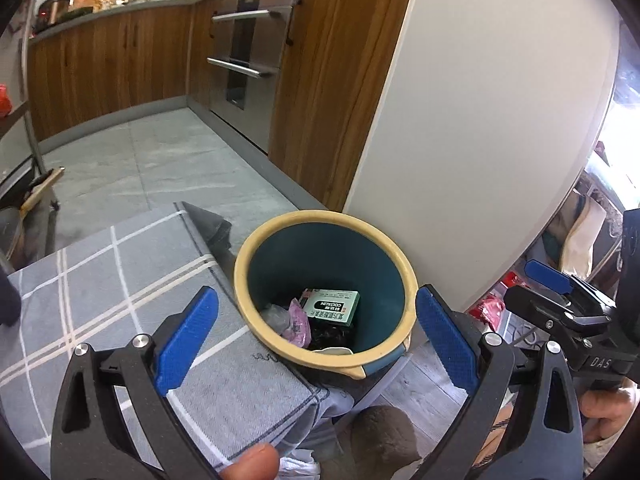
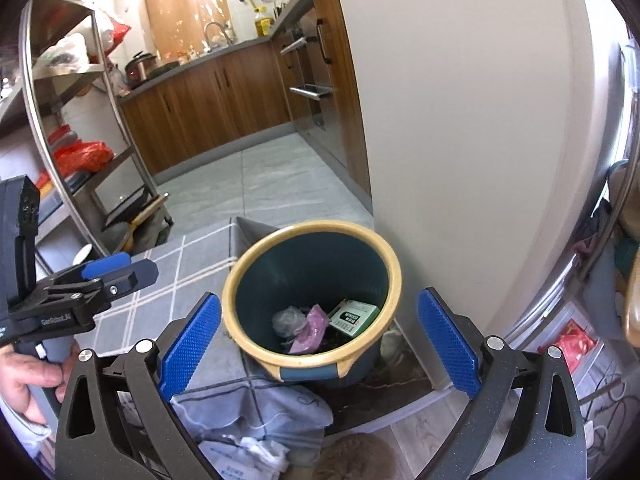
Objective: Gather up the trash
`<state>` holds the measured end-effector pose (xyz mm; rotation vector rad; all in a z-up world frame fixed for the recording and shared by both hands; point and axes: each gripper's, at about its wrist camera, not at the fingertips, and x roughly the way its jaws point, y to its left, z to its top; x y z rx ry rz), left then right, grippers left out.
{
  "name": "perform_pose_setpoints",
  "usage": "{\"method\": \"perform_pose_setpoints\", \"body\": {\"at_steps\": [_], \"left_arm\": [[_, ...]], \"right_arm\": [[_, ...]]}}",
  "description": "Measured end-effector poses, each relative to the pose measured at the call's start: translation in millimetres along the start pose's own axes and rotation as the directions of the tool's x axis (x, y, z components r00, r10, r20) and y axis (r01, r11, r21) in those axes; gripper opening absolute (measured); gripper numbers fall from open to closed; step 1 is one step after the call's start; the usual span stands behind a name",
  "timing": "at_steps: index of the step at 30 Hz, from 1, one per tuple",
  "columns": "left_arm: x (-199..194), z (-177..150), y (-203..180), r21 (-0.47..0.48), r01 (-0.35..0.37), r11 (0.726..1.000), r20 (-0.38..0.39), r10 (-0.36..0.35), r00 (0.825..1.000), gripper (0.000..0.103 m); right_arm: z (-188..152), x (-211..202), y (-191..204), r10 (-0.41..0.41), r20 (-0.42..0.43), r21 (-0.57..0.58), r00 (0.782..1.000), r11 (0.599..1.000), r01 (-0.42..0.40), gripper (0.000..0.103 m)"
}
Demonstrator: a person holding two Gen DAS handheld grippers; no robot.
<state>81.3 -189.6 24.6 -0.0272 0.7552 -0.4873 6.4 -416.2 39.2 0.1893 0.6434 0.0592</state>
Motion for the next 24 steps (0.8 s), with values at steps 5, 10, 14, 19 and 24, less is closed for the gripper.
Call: {"method": "perform_pose_setpoints", "body": {"at_steps": [5,10,14,19,24], "left_arm": [[-11,-11,-4,0.002,-0.053,0.999,0.015,0.053,0.999,0.097],[-24,-17,-9,0.035,-0.070,0.997,0.073,0.067,0.995,0.097],[-27,-17,-11,0.043,-0.063,0.997,0.095,0.059,0.994,0.097],[-28,-18,-13,0.049,-0.056,0.997,0.097,0.051,0.994,0.097],[-28,-19,-16,0.053,-0.047,0.997,0.095,0.042,0.995,0.097]], "right_arm": [[-1,-11,0,-0.008,0.029,-0.002,1.000,1.000,0.008,0.098],[-3,-19,1,-0.020,0.064,-0.007,0.998,1.000,0.021,0.098],[-4,-19,4,-0.029,0.075,-0.024,0.997,0.999,0.031,0.098],[-3,-20,5,-0.027,0.081,-0.023,0.996,0.999,0.029,0.098],[-3,-21,5,-0.028,0.077,-0.025,0.997,0.999,0.030,0.098]]}}
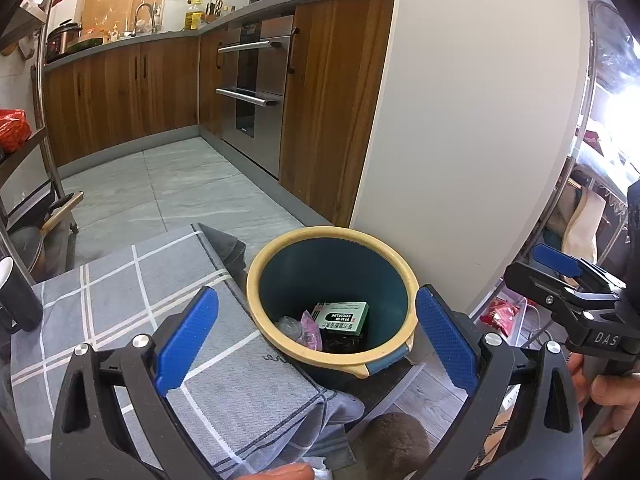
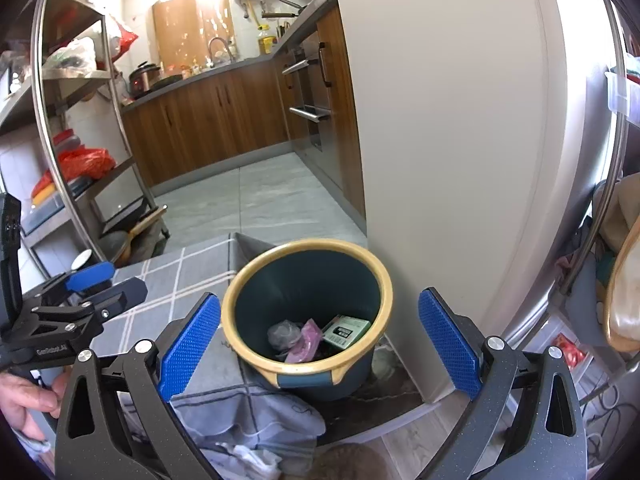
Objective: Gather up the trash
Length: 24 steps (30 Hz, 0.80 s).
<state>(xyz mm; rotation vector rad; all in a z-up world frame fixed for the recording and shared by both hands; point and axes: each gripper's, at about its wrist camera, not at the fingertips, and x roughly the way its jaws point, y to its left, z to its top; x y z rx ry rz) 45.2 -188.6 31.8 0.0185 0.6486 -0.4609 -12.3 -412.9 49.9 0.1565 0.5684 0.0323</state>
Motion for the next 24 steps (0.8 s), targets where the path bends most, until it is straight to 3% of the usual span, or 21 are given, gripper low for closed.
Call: {"method": "perform_pose_setpoints", "body": {"at_steps": [24], "left_arm": [[0.8,-4.1,-3.7,0.006,0.000,1.000,-0.011,0.000,1.000,0.097]], "right_arm": [[-0.5,0.1,3.6,0.008,-0.009,-0.001,1.000,1.000,-0.008,0.098]]}}
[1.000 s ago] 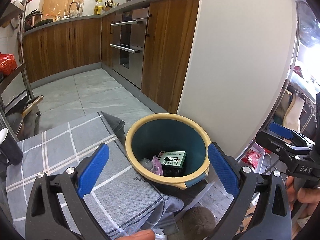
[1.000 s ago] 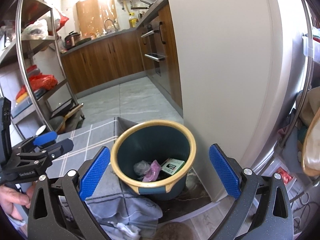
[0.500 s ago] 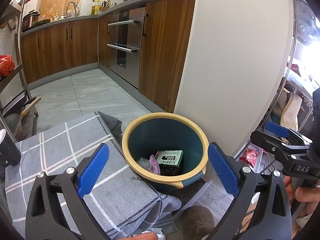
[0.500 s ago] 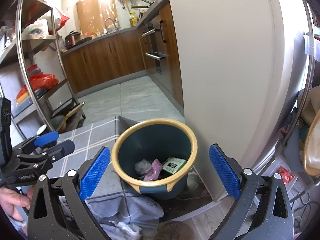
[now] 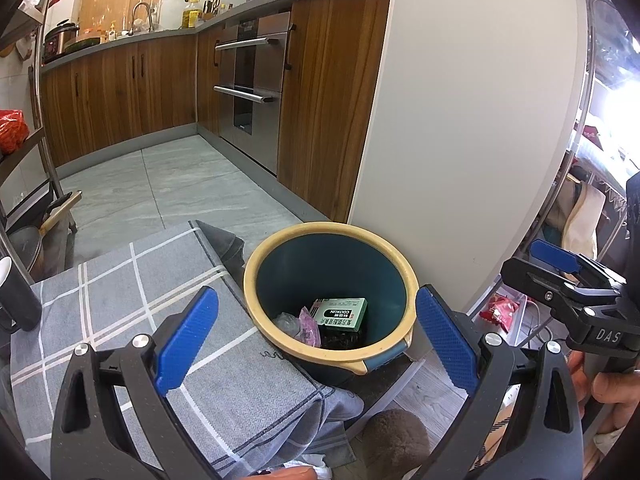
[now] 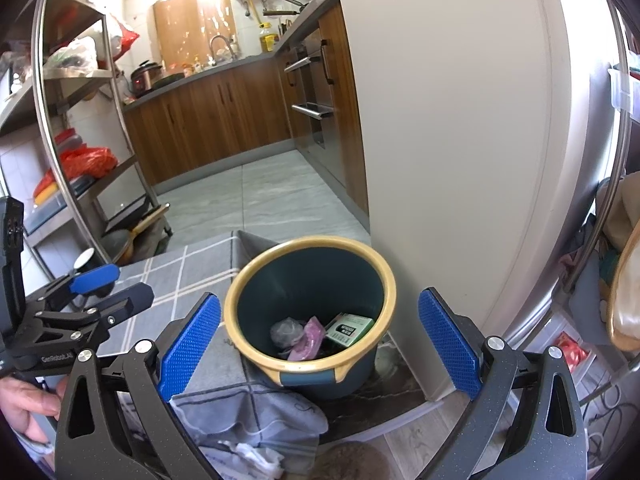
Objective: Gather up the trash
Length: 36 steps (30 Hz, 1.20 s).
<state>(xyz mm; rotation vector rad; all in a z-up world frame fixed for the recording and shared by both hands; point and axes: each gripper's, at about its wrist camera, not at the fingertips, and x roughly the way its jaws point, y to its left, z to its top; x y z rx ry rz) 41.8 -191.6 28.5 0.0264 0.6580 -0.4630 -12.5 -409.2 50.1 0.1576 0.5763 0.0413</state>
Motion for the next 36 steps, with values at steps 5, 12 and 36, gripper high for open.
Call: {"method": "perform_pose_setpoints", "body": {"at_steps": [5,12,36], "left_arm": [[1.5,-0.6,0.3,-0.002,-0.002,1.000,-0.006,0.002,1.000,0.097],[4.2,-1.7,2.7,-0.007,-0.006,1.000,-0.017,0.006,1.000,0.097],[9.4,-3.7,7.3,-0.017,-0.014,1.000,-0.032,0.014,0.999,0.097]], "right_arm": [[-0.4,-1.0,0.6,0.000,0.000,0.002,1.000,1.000,0.000,0.098],[-0.3,-1.4,0.8,0.000,0.001,0.002,1.000,1.000,0.000,0.098],[-0.4,-0.8,1.1,-0.001,-0.001,0.001,1.000,1.000,0.001,0.098]]}}
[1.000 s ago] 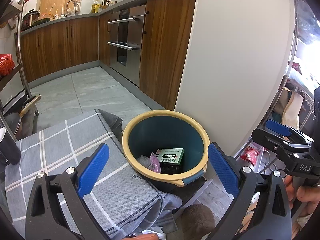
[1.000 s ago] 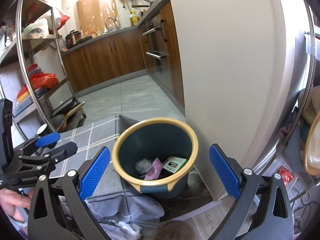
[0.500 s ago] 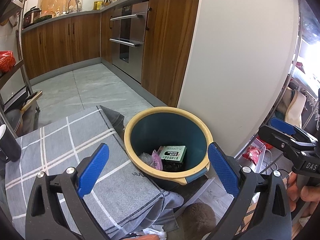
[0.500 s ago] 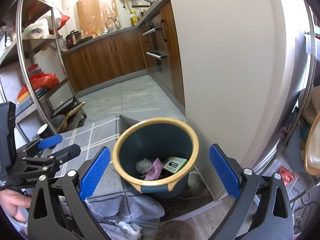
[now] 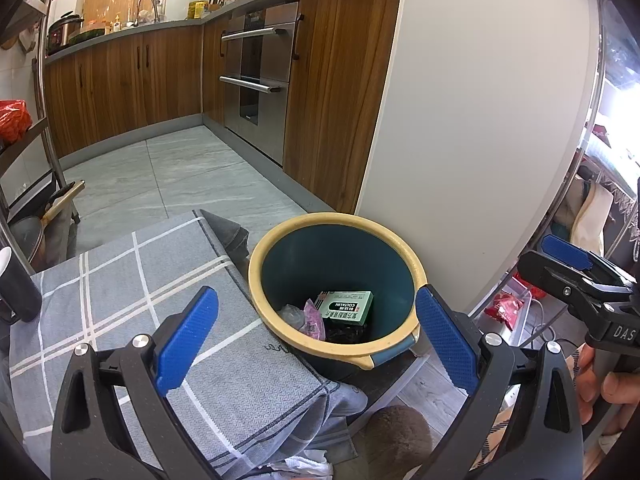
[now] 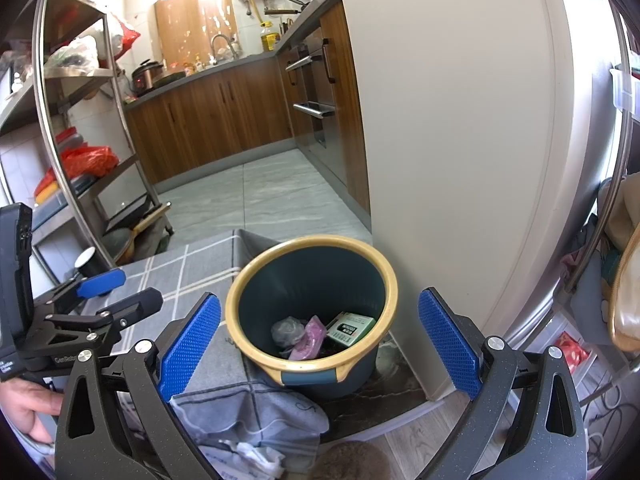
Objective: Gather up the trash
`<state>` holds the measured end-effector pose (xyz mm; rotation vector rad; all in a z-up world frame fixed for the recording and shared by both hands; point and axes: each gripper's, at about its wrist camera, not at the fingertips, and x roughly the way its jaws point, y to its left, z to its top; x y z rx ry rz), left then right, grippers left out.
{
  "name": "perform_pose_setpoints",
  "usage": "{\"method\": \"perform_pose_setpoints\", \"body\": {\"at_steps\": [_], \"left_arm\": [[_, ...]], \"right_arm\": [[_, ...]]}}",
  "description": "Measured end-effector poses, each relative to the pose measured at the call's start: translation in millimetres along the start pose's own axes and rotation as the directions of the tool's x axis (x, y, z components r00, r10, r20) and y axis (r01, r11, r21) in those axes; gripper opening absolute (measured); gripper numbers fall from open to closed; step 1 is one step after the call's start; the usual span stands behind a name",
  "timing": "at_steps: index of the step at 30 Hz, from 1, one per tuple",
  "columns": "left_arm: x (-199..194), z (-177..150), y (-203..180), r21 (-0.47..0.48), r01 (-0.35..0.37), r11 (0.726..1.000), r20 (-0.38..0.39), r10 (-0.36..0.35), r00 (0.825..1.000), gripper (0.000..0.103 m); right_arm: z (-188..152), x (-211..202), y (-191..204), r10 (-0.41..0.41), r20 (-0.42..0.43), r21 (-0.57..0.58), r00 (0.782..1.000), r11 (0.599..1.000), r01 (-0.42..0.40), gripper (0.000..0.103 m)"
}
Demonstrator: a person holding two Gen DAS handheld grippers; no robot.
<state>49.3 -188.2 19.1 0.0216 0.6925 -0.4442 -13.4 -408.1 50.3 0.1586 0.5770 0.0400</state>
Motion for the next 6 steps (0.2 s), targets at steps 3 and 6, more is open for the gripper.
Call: {"method": "perform_pose_setpoints", "body": {"at_steps": [3,6], "left_arm": [[1.2,0.3,-0.9,-0.003,-0.005,1.000,-0.003,0.005,1.000,0.097],[1.5,0.3,-0.9,-0.003,-0.008,1.000,-0.005,0.008,1.000,0.097]], "right_arm": [[0.1,0.1,-0.3,0.000,0.000,0.000,1.000,1.000,0.000,0.098],[0.2,-0.3,0.2,0.001,-0.001,0.000,1.000,1.000,-0.001,0.098]]}}
